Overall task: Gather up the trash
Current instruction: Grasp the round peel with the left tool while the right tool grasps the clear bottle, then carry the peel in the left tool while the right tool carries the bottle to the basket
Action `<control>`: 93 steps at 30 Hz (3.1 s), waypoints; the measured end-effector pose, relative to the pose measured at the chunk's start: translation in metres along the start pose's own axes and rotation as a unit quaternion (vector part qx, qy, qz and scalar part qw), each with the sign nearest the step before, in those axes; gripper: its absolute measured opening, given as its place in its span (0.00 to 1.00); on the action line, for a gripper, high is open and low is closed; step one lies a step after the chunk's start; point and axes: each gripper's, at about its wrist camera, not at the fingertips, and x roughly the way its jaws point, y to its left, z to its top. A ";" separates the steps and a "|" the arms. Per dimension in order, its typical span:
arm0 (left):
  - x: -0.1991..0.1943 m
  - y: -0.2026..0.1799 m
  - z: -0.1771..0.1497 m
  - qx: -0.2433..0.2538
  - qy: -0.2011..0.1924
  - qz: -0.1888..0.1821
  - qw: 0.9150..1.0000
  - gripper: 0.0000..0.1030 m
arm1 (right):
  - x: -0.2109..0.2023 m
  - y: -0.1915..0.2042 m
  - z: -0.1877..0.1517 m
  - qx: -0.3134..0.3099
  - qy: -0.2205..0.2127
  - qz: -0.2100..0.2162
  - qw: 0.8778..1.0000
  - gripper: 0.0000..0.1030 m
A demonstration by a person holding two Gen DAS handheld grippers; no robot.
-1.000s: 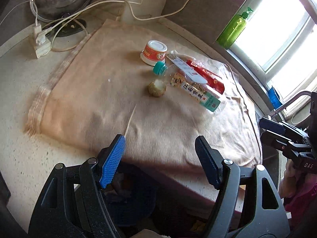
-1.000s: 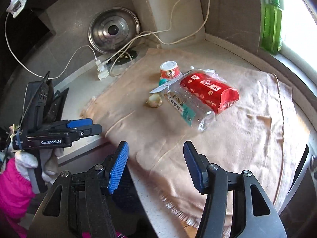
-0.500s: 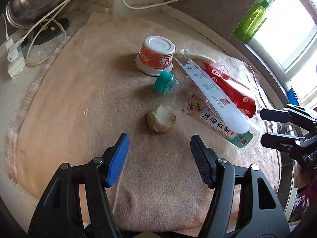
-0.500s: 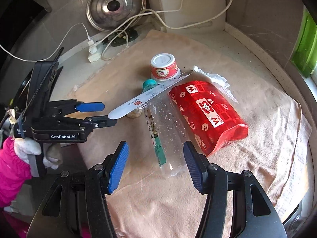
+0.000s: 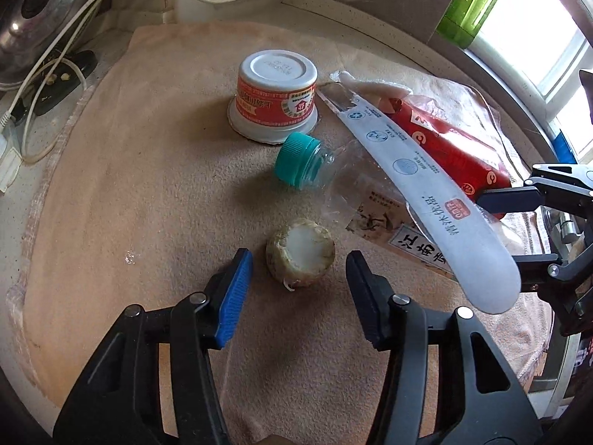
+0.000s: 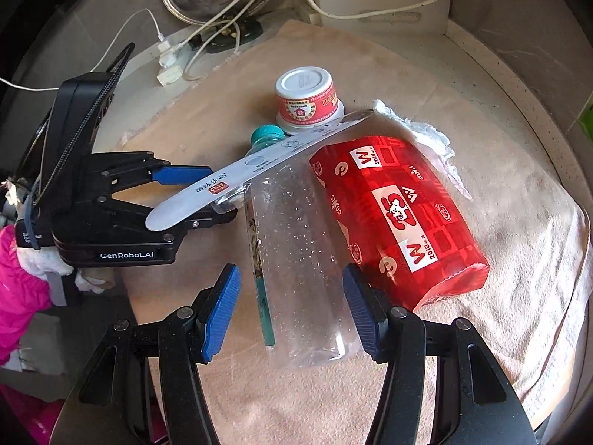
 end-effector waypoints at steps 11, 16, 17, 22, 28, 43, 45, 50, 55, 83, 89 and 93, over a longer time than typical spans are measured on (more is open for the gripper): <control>-0.002 0.013 -0.002 -0.024 -0.011 -0.024 0.999 0.37 | 0.023 -0.001 0.009 -0.012 0.018 0.001 1.000 0.55; -0.014 0.021 -0.009 -0.031 -0.019 -0.018 0.999 0.37 | 0.024 0.003 0.010 -0.014 0.015 -0.001 1.000 0.53; -0.018 0.023 -0.012 -0.032 -0.021 -0.017 0.999 0.37 | 0.023 0.003 0.009 -0.011 0.014 0.004 1.000 0.53; -0.040 0.030 -0.027 -0.034 -0.034 -0.016 0.999 0.37 | 0.012 0.014 0.000 -0.002 0.003 0.022 1.000 0.52; -0.065 0.037 -0.056 -0.035 -0.044 -0.015 0.998 0.37 | 0.000 0.036 -0.021 0.022 -0.009 0.031 0.999 0.52; -0.122 0.052 -0.136 -0.003 -0.053 -0.024 0.998 0.37 | -0.035 0.105 -0.083 0.087 -0.063 0.032 0.994 0.51; -0.129 0.054 -0.147 -0.001 -0.055 -0.029 0.998 0.37 | -0.041 0.117 -0.093 0.089 -0.071 0.028 0.993 0.51; -0.144 0.058 -0.173 0.007 -0.059 -0.031 0.998 0.37 | -0.045 0.144 -0.112 0.104 -0.078 0.030 0.991 0.51; -0.151 0.059 -0.201 0.016 -0.055 -0.033 0.998 0.37 | -0.043 0.170 -0.132 0.118 -0.078 0.030 0.990 0.51; -0.057 0.069 -0.321 -0.069 0.044 0.008 0.997 0.37 | 0.082 0.213 -0.195 0.120 0.045 0.002 0.992 0.51; -0.039 0.078 -0.327 -0.093 0.039 0.011 0.995 0.37 | 0.107 0.209 -0.185 0.108 0.054 -0.008 0.993 0.51; -0.028 0.080 -0.327 -0.100 0.038 0.015 0.994 0.37 | 0.121 0.211 -0.177 0.094 0.057 -0.020 0.994 0.52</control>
